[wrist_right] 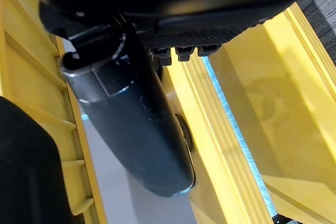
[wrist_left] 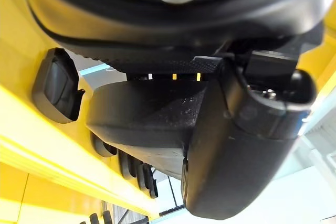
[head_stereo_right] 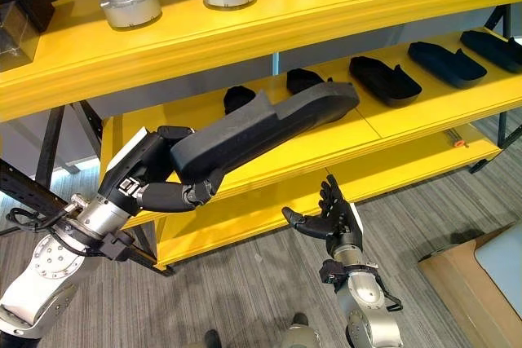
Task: Move parts from the plastic box to the shelf.
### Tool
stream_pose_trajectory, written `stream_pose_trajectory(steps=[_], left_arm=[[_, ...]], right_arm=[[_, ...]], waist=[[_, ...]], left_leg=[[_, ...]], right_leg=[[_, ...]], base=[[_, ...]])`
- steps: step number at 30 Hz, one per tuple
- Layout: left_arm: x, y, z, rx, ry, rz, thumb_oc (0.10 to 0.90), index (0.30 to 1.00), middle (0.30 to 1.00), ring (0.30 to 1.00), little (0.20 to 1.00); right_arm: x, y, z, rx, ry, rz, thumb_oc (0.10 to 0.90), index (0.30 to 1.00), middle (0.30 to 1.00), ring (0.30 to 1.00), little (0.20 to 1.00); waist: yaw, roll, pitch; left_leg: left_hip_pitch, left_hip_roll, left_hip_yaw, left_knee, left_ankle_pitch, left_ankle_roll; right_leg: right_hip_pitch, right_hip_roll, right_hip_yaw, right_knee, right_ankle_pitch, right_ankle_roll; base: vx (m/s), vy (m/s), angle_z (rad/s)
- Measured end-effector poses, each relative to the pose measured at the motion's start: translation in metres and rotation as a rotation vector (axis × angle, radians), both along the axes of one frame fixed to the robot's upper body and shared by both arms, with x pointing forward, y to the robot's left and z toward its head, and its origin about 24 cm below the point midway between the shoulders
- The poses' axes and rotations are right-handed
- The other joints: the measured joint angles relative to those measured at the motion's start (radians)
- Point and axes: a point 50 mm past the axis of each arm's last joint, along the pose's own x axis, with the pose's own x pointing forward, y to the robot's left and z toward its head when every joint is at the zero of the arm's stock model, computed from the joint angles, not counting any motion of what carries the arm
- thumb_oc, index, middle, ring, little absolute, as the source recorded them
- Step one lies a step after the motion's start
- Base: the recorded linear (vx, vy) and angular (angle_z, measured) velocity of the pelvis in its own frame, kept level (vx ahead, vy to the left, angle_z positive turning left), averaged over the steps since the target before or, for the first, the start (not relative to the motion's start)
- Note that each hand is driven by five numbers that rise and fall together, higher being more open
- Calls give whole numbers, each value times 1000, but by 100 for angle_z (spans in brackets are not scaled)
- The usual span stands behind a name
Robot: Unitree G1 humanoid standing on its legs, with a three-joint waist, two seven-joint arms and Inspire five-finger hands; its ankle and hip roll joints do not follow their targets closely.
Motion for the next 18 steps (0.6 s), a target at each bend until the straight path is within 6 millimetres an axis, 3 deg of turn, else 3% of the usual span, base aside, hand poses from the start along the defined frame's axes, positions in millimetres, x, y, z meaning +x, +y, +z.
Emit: stream_pose_trajectory(steps=[5, 10, 14, 15, 18], left_arm=[[1, 11, 0, -8, -11, 78, 400, 300, 300, 300, 300], [6, 37, 4, 94, -102, 293, 400, 300, 300, 300, 300], [12, 70, -13, 255, -101, 548, 400, 300, 300, 300, 300], [10, 86, -29, 239, -59, 674, 400, 300, 300, 300, 300], [7, 98, -39, 276, -39, 779, 400, 300, 300, 300, 300]], right_arm=[[-7, 0, -8, 4, 34, -1, 900, 1000, 1000, 1000, 1000], [-8, -1, -10, 4, 42, -4, 900, 1000, 1000, 1000, 1000], [-8, -1, -11, 4, 47, -12, 900, 1000, 1000, 1000, 1000], [-8, -2, -11, 3, 49, -18, 900, 1000, 1000, 1000, 1000], [-8, -3, -11, 0, 50, -28, 900, 1000, 1000, 1000, 1000]], waist=[[4, -27, -28], [5, -35, -34], [9, -36, -34], [9, -37, -35], [12, -47, -38]], left_leg=[[-6, 0, -1, 2, -2, 1], [-14, 1, -5, 11, -1, -5], [-15, 1, -6, 13, -1, -5], [-17, 1, -5, 12, -1, -5], [-23, 2, -5, 12, -1, -5]], right_leg=[[-2, 0, -1, 0, -1, 0], [-3, 0, -4, -1, -1, -1], [-4, 0, -5, 0, -1, -1], [-5, 0, -5, -2, -1, -1], [-14, 0, -5, -4, 0, 0]], base=[[0, 0, 0], [1, -1, 1], [0, 0, 0], [0, 0, 0], [0, 0, 0]])
